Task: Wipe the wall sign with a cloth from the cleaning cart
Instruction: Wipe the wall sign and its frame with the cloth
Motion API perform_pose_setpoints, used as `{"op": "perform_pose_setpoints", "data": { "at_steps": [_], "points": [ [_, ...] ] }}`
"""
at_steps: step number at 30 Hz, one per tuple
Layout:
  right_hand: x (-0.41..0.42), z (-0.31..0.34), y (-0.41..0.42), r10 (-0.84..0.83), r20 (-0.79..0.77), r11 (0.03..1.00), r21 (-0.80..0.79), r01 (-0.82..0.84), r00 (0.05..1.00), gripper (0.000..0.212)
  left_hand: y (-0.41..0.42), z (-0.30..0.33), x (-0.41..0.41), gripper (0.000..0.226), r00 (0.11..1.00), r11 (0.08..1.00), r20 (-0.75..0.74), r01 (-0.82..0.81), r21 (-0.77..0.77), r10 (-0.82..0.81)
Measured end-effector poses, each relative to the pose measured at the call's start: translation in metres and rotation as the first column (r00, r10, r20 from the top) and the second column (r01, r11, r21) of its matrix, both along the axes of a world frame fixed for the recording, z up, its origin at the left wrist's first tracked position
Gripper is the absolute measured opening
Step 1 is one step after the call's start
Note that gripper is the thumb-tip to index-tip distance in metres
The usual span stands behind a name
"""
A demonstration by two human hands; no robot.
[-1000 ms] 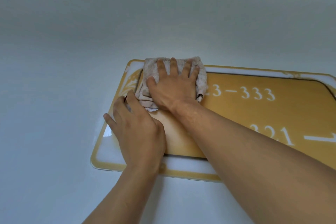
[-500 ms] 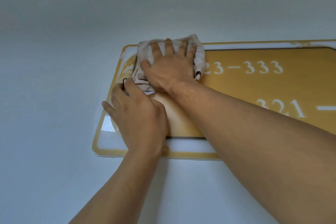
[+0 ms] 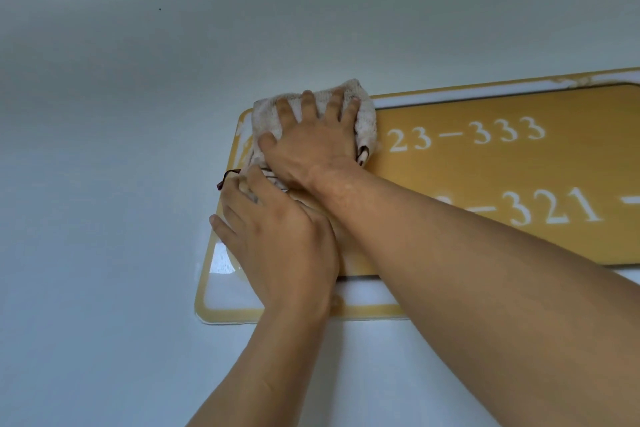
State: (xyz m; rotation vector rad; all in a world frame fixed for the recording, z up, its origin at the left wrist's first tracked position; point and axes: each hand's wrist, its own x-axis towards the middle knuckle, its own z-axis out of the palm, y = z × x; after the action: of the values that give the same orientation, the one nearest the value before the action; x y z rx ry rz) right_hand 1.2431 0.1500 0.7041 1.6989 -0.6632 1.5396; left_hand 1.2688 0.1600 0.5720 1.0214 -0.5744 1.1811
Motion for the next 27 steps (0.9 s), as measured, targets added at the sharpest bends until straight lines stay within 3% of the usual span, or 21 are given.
{"op": "perform_pose_setpoints", "data": {
  "at_steps": [15, 18, 21, 24, 27],
  "points": [
    [0.018, 0.001, 0.009, -0.013, -0.001, 1.0, -0.009, 0.013, 1.0, 0.07, 0.002, 0.001, 0.007, 0.049, 0.99, 0.987, 0.032, 0.139, -0.083, -0.137],
    [0.021, 0.005, 0.01, -0.019, 0.008, 1.0, -0.006, 0.019, 1.0, 0.07, 0.006, -0.001, 0.005, 0.049, 0.976, 0.975, 0.053, 0.213, -0.064, -0.21],
    [0.02, 0.004, 0.008, -0.026, 0.0, 1.0, 0.009, 0.026, 1.0, 0.071, 0.014, -0.007, 0.005, 0.06, 0.913, 0.913, 0.145, 0.396, -0.099, -0.38],
    [0.02, 0.003, 0.007, -0.019, 0.003, 1.0, 0.021, 0.019, 1.0, 0.072, 0.026, -0.032, 0.02, 0.072, 0.815, 0.839, 0.227, 0.543, 0.022, -0.534],
    [0.021, 0.004, 0.008, -0.027, 0.016, 0.999, 0.022, 0.027, 1.0, 0.072, 0.046, -0.056, 0.057, 0.073, 0.827, 0.867, 0.262, 0.482, 0.126, -0.498]
  ]
}}
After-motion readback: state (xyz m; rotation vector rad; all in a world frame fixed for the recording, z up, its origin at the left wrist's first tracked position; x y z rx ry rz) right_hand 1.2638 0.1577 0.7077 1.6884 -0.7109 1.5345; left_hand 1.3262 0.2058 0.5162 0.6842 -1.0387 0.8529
